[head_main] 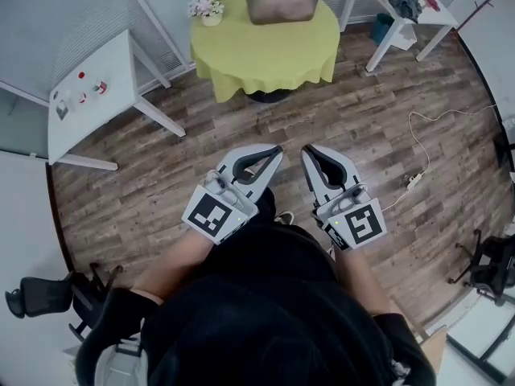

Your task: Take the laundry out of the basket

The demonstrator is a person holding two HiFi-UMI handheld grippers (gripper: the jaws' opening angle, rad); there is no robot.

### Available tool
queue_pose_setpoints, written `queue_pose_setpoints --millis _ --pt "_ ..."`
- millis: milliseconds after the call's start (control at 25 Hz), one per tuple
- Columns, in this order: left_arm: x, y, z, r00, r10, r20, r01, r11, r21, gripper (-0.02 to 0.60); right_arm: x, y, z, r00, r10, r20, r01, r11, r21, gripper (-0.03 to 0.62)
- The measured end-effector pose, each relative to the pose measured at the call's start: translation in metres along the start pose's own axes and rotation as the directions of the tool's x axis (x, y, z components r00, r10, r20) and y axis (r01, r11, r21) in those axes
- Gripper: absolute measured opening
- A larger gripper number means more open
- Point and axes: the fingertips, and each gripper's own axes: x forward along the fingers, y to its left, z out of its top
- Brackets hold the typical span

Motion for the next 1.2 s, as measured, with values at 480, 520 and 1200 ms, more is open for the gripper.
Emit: queue_pose_setpoints --millis 480,520,1200 --pt "0.039 0.021 -0.008 0.997 -0.082 -0.017 0.082 0.997 0.015 0.011 0.013 -0.039 -0.004 0.998 -0.062 0.001 0.062 0.998 0.020 0.034" --pt "0.045 0.025 -0.009 0.996 -0.088 -0.015 0.088 0.996 0.005 0.011 0.018 -0.043 -0.001 0.998 -0.060 0.022 0.059 0.998 0.021 0.034" --pt "0.135 0.153 -0.005 0.992 -0.124 0.023 0.125 0.990 -0.065 0.011 0.130 -0.144 -0.003 0.991 -0.091 -0.098 0.091 0.996 -0.013 0.034"
